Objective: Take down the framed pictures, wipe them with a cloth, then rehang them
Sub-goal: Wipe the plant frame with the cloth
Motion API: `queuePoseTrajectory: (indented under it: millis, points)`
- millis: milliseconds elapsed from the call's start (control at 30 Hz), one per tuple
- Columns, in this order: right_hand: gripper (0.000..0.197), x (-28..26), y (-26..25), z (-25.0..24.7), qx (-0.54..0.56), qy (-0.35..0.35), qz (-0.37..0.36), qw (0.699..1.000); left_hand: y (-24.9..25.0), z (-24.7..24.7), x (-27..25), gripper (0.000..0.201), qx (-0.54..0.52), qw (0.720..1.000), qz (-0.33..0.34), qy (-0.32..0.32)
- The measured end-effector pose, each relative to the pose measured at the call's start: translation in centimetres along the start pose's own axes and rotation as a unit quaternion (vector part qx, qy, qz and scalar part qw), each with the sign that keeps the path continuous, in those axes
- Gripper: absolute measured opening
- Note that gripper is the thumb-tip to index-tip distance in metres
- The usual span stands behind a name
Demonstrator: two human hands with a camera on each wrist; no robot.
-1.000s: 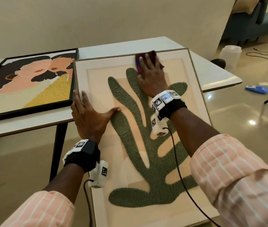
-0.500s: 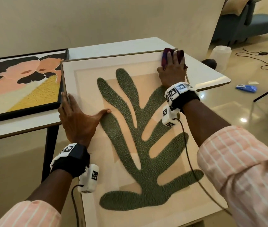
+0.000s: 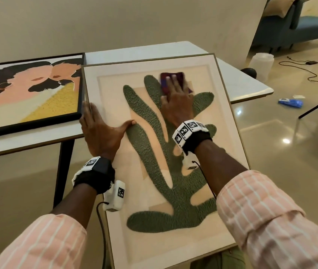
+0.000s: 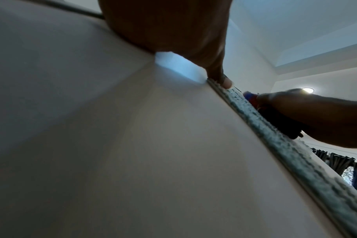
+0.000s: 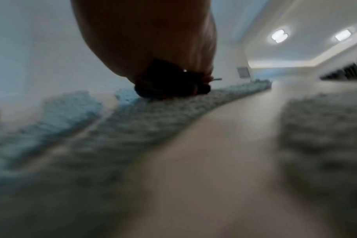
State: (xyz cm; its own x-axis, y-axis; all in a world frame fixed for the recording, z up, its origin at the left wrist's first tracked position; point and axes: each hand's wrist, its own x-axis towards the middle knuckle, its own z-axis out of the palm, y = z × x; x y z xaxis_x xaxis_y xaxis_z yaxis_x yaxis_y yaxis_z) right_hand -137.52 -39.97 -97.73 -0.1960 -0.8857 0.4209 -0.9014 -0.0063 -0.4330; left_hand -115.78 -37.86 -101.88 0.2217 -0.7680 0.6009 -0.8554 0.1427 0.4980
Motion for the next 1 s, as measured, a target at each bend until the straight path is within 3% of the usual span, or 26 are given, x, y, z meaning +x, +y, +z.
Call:
queuePoseTrajectory:
  millis: [67,200,333,400,467,567,700,833,933,1000]
  points:
    - [0.069,-0.7,-1.4,0.1,-0.007,0.011,0.077,0.997,0.0,0.1,0.0,0.124,-0.017,1.0,-0.001,0.003]
    - [0.071,-2.1,-5.2,1.2,-0.081,-0.042,-0.064,0.994,-0.3,0.2,0.0,0.112,-0.077,0.997,-0.022,0.006]
    - [0.069,-3.1,-7.1,1.8,-0.07,-0.037,-0.07,0.994,-0.2,-0.2,0.0,0.071,-0.166,0.982,-0.066,0.058]
    - [0.068,-3.7,-8.7,2.5,-0.095,-0.067,-0.185,0.976,0.3,-0.5,-0.1,0.063,-0.197,0.974,-0.079,0.077]
    - [0.068,-3.5,-9.5,3.1,-0.072,-0.08,-0.222,0.969,0.8,-0.6,-0.3,0.065,-0.226,0.967,-0.088,0.081]
    - [0.068,-3.8,-10.7,4.0,-0.012,-0.084,-0.16,0.983,0.5,-0.5,-0.3,0.071,-0.248,0.961,-0.088,0.086]
    - [0.062,-4.3,-10.5,4.6,-0.059,-0.115,-0.326,0.936,0.1,-0.4,-0.3,0.072,-0.262,0.958,-0.085,0.085]
    - [0.061,-4.3,-9.8,3.8,-0.082,-0.077,-0.215,0.97,0.7,-0.4,-0.5,0.072,-0.235,0.965,-0.082,0.083]
    - [0.059,-6.2,-9.8,4.4,-0.149,-0.068,-0.291,0.943,0.8,-0.4,-0.4,0.063,-0.199,0.974,-0.092,0.064]
    - [0.059,-5.9,-8.5,3.8,-0.141,-0.057,-0.281,0.948,0.6,-0.3,-0.6,0.067,-0.163,0.981,-0.093,0.049]
